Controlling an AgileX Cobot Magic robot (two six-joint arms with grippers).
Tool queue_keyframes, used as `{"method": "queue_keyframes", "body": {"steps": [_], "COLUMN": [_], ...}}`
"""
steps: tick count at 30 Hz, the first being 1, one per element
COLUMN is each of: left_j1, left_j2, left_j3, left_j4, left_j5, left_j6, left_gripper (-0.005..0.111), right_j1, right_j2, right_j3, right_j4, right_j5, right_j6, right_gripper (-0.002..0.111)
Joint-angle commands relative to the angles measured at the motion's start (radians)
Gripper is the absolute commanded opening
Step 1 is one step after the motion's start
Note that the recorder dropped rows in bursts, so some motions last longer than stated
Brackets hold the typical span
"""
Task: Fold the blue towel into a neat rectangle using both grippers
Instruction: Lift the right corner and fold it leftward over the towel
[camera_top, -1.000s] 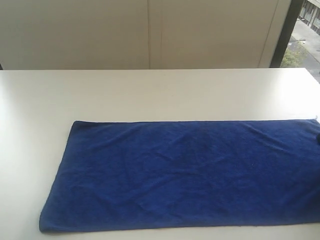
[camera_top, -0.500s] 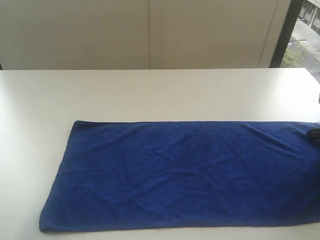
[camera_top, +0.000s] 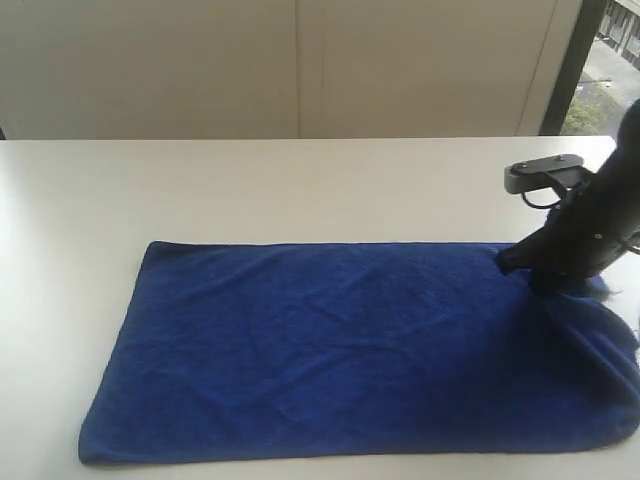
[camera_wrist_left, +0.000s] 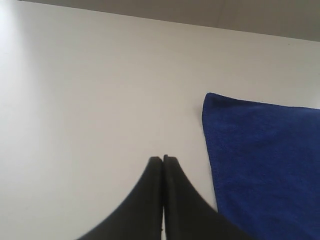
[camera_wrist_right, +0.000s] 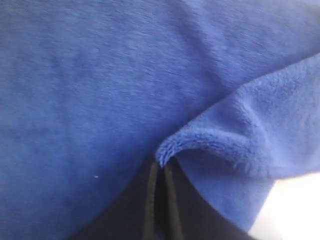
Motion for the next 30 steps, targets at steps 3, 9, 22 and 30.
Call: {"method": "queue_keyframes", "body": {"steps": [3,9,22,30], "left_j1": [-0.005,-0.005,-0.005,-0.005], "left_j2": [-0.007,-0.007,-0.007,-0.007], "left_j3": [0.004,0.004,0.004,0.004], "left_j4": [-0.011,-0.011,-0.011,-0.011], "left_j5": [0.000,0.004,0.004,0.004], "left_j6": [-0.010,-0.014,-0.014,-0.014], "left_gripper": [0.000,0.000,0.000,0.000], "right_j1": [0.165,0.275,0.463,0.572], "right_j2": [-0.013,-0.013,0.035,0.118], "right_j3": [-0.098,-0.180,-0.301,-0.397], "right_j4": [-0.002,-0.002,0.000,0.010], "right_j5": [0.046,0.055,0.049,0.044], "right_j6": [0.067,0.098,0.140,0.160], "right_gripper": [0.000,0.000,0.000,0.000]}}
